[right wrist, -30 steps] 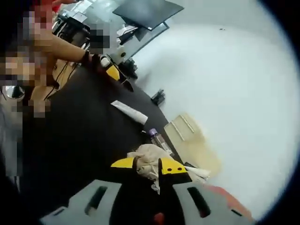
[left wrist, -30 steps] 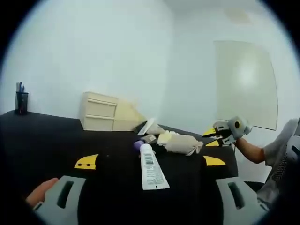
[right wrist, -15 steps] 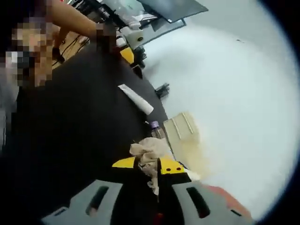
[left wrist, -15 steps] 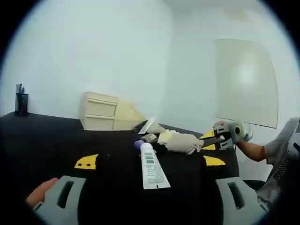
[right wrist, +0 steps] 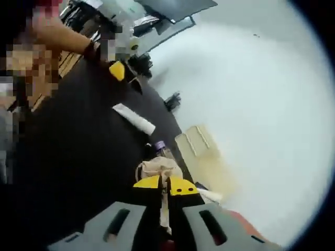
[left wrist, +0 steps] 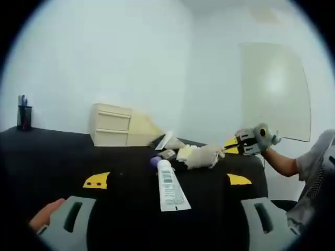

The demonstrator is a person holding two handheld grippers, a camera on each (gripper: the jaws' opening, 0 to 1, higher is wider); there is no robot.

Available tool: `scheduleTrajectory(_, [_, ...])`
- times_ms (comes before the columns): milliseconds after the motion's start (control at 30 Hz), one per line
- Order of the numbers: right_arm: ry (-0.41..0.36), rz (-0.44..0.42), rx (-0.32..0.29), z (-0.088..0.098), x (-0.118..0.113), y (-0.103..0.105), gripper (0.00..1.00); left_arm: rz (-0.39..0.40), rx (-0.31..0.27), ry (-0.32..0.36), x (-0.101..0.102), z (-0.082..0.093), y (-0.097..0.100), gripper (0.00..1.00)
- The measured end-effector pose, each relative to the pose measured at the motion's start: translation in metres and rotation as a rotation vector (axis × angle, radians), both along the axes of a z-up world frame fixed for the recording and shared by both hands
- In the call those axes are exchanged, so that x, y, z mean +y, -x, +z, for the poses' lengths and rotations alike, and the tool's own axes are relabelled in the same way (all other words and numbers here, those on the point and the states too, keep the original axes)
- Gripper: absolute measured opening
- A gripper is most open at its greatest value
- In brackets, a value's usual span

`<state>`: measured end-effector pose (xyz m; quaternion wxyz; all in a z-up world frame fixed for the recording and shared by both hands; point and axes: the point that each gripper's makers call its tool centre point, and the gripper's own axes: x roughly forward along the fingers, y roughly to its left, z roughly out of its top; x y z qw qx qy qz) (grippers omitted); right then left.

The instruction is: Open the drawer, pick up the cosmetic bottles from the table one by one, place them into the drawer, release the gripper, close the drawer, and move the gripper away

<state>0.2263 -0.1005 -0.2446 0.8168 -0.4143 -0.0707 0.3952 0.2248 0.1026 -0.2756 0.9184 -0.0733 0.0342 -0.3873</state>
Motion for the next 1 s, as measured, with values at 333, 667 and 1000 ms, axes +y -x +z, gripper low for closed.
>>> scheduleTrajectory(333, [-0.307, -0.037, 0.358, 0.047, -0.006, -0.007, 0.01, 0.014, -0.013, -0.033, -0.001, -0.002, 0.0, 0.86])
scheduleTrajectory(667, [-0.362, -0.09, 0.442, 0.078, -0.007, -0.002, 0.0, 0.022, -0.04, -0.014, 0.001, 0.005, 0.001, 0.83])
scheduleTrajectory(1000, [-0.361, -0.065, 0.441, 0.105, 0.013, -0.004, 0.0, -0.077, -0.137, -0.053, -0.04, 0.027, 0.029, 0.82])
